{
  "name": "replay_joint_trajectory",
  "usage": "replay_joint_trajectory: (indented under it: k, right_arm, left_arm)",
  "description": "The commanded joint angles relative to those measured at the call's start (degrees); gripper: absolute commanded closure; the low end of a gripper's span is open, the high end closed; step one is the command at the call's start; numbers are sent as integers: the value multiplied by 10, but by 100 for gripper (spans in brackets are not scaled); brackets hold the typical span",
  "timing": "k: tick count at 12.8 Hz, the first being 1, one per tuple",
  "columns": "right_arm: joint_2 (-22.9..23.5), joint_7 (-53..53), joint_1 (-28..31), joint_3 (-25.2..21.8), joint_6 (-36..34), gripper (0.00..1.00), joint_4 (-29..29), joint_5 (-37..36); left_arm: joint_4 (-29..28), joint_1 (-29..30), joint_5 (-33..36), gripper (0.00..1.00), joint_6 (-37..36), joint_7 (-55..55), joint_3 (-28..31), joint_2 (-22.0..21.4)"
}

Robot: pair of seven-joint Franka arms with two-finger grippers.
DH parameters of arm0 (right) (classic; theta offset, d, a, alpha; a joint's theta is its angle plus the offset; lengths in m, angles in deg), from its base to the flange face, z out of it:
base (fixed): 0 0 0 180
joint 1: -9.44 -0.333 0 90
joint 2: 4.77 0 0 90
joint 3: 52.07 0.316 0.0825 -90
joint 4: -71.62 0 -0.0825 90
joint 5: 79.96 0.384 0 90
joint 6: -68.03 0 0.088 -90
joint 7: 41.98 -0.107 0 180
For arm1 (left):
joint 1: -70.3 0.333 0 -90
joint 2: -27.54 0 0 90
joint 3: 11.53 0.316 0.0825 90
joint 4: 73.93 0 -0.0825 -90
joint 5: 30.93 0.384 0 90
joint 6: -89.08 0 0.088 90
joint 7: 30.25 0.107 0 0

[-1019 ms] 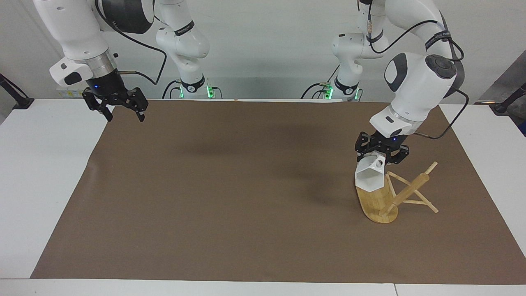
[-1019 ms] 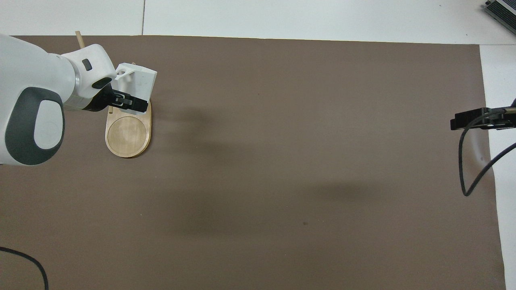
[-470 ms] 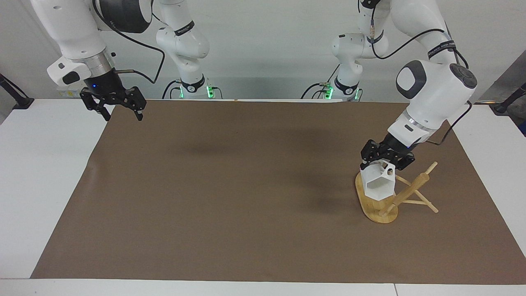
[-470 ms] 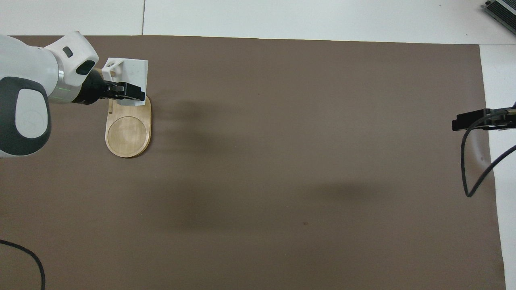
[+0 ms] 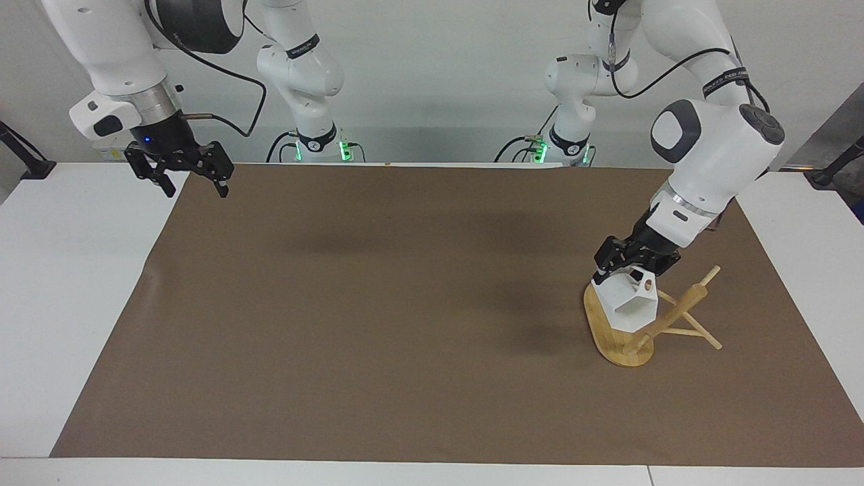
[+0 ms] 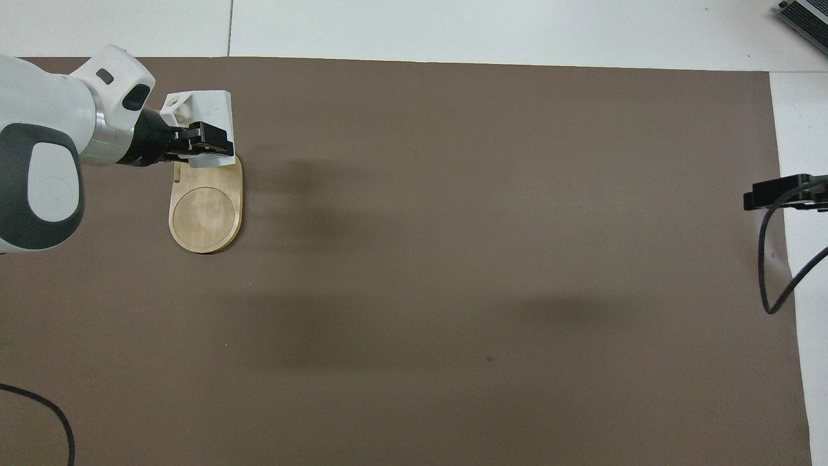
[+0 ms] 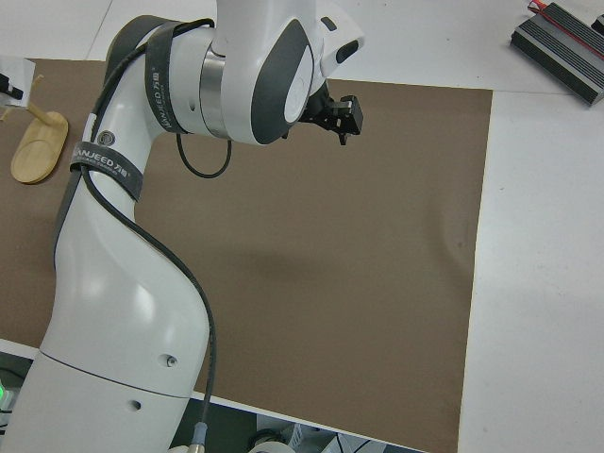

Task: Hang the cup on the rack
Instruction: 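Hook the cup handle onto a mug tree peg with the left gripper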

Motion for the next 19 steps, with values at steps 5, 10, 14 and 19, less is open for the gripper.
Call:
replay_joint_trajectory:
  k: [5, 10, 14, 19]
  right_arm:
    - [-14, 17, 1, 10, -3, 0, 13, 10]
    - [-14, 17, 0, 10, -3, 0, 13, 10]
    - [-14, 17, 1, 10, -3, 0, 13, 11]
    - [-14, 17, 1, 10, -3, 0, 13, 10]
  left_arm:
    - [-3, 9, 4, 100, -22, -14, -3, -2]
    - [-4, 25, 3, 97, -33, -16, -3, -2]
    - [-4, 24, 4, 34, -33, -13, -2, -4]
    - [-4, 25, 13, 0, -42, -8, 1, -22]
